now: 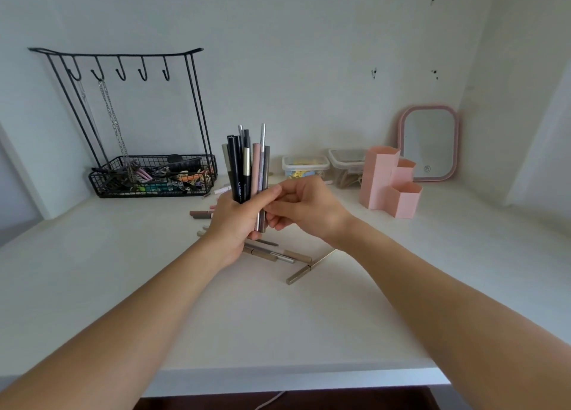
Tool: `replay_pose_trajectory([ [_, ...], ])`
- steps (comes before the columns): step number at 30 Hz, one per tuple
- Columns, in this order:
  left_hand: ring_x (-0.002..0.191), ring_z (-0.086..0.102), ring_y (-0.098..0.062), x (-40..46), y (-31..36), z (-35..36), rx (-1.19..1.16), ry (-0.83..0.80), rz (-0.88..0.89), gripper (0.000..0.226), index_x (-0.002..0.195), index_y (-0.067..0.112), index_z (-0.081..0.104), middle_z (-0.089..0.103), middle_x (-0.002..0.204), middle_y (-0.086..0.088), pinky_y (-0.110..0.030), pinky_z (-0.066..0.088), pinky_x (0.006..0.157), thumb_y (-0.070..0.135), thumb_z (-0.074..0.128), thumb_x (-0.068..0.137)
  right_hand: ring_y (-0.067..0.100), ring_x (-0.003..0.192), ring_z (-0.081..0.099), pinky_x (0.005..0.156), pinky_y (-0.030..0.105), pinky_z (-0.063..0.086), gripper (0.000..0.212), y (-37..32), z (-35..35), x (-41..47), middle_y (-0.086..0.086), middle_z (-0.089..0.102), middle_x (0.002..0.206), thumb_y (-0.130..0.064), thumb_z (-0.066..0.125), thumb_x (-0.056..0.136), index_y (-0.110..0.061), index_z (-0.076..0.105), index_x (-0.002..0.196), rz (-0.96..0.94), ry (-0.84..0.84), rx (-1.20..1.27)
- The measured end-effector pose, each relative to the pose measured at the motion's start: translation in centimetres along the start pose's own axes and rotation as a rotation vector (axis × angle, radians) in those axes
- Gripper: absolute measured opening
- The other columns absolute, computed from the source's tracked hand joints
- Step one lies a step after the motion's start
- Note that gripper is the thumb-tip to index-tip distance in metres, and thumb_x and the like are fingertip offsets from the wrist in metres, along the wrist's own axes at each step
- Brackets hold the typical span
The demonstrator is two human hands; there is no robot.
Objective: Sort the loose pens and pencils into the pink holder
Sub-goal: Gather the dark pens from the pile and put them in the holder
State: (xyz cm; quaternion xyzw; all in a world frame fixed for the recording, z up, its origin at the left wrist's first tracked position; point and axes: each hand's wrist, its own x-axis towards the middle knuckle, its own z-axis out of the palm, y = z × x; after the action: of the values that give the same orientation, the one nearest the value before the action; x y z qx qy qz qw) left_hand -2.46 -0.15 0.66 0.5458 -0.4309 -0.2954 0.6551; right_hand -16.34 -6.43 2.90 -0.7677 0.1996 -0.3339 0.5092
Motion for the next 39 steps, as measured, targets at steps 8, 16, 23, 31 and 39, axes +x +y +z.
replay_pose_trajectory([
  [8,0.045,0.059,-0.020,-0.2,1.7,3.5,0.196,-0.073,0.115,0.015,0.077,0.008,0.067,0.063,0.053,-0.008,-0.025,0.037,0.036,0.022,0.070,0.083,0.026,0.080,0.070,0.069,0.036,0.055,0.056,-3.1,-2.5,-1.2,0.013,0.068,0.097,-0.039,0.079,0.077,-0.007,0.057,0.118,0.126,0.071,0.238],
  [16,0.037,0.054,0.002,-0.6,1.5,11.9,0.444,-0.144,0.241,0.010,0.075,0.029,0.058,0.062,0.049,0.016,-0.013,0.034,0.034,0.020,0.060,0.078,0.022,0.082,0.075,0.066,0.038,0.061,0.023,-1.6,-4.8,-2.3,0.009,0.076,0.084,-0.021,0.080,0.069,-0.012,0.072,0.089,0.239,0.589,0.305],
  [23,0.099,0.065,-0.007,-0.8,0.4,16.0,0.482,-0.496,0.103,0.081,0.129,0.027,0.045,0.066,0.111,0.010,-0.027,0.054,0.080,0.034,0.090,0.062,0.024,0.067,0.072,0.063,0.038,0.060,0.004,-0.3,-13.1,-6.7,0.007,0.073,0.067,-0.014,0.069,0.067,-0.015,0.070,0.071,0.191,0.825,0.172],
  [31,0.091,0.065,-0.006,1.0,-2.3,13.4,0.420,-0.170,0.385,0.039,0.115,0.025,0.060,0.067,0.095,0.007,-0.025,0.050,0.077,0.023,0.078,0.081,0.014,0.057,0.071,0.065,0.038,0.062,0.021,2.3,-17.6,-8.7,0.000,0.076,0.074,-0.002,0.065,0.075,-0.021,0.074,0.081,0.234,0.591,-0.365],
  [39,0.137,0.041,-0.015,2.2,-2.6,12.5,0.576,-0.211,0.660,0.076,0.149,0.030,0.039,0.038,0.149,0.009,-0.036,0.046,0.101,0.025,0.073,0.081,0.016,0.050,0.067,0.048,0.026,0.054,0.018,0.9,-15.9,-7.2,0.004,0.067,0.059,-0.003,0.065,0.068,-0.015,0.059,0.081,0.372,0.348,-0.555],
])
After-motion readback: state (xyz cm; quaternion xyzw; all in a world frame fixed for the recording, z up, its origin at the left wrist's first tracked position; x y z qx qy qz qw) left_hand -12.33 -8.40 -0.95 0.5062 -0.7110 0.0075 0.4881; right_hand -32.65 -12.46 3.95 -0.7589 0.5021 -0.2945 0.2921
